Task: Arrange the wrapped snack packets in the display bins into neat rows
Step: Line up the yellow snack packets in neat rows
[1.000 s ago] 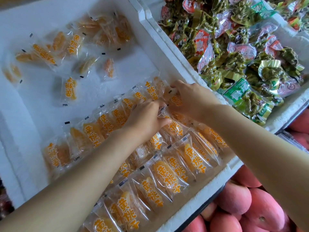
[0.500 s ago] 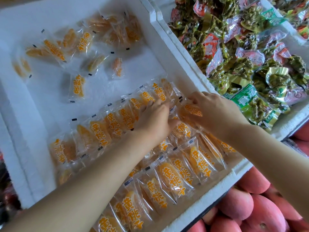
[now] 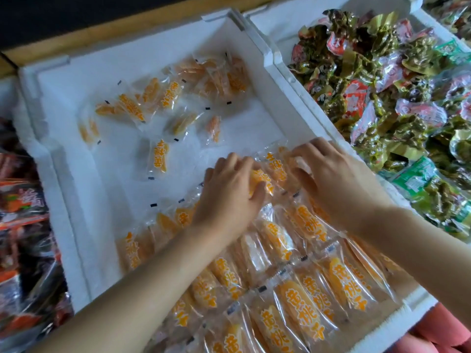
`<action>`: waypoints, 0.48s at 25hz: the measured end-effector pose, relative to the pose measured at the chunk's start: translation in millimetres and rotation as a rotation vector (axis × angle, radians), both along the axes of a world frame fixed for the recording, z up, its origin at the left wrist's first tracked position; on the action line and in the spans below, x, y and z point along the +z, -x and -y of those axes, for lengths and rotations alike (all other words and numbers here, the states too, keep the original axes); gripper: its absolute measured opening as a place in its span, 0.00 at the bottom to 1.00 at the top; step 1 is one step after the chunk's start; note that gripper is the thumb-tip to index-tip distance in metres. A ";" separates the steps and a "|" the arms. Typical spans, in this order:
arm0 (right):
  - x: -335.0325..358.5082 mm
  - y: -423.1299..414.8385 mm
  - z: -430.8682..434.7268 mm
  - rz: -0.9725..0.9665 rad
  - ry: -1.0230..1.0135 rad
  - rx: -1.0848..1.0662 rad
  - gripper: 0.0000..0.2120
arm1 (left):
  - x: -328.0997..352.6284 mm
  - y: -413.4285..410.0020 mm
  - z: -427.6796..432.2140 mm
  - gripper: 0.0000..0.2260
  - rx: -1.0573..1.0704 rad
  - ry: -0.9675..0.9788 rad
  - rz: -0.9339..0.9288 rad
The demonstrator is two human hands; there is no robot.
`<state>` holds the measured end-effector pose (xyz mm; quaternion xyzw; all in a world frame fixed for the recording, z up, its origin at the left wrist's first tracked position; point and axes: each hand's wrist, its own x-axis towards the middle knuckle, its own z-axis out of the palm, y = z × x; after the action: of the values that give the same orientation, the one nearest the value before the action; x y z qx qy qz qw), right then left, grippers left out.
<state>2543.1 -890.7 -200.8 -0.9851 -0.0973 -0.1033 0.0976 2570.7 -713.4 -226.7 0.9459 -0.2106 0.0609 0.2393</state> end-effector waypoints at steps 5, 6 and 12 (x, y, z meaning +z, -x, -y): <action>-25.8 -80.7 -58.0 -0.108 -0.131 0.087 0.21 | -7.2 -45.4 -71.0 0.20 0.348 -0.037 -0.040; -31.4 -95.8 -69.5 -0.157 -0.143 0.102 0.23 | -9.5 -53.4 -81.2 0.22 0.419 -0.036 -0.071; -48.5 -139.1 -119.2 -0.331 -0.159 -0.033 0.27 | -25.9 -88.5 -103.1 0.26 0.566 0.072 -0.243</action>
<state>2682.3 -771.4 -249.3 -0.9793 -0.0555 0.0513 0.1879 2659.2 -610.3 -252.6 0.9582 0.0935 0.0191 0.2696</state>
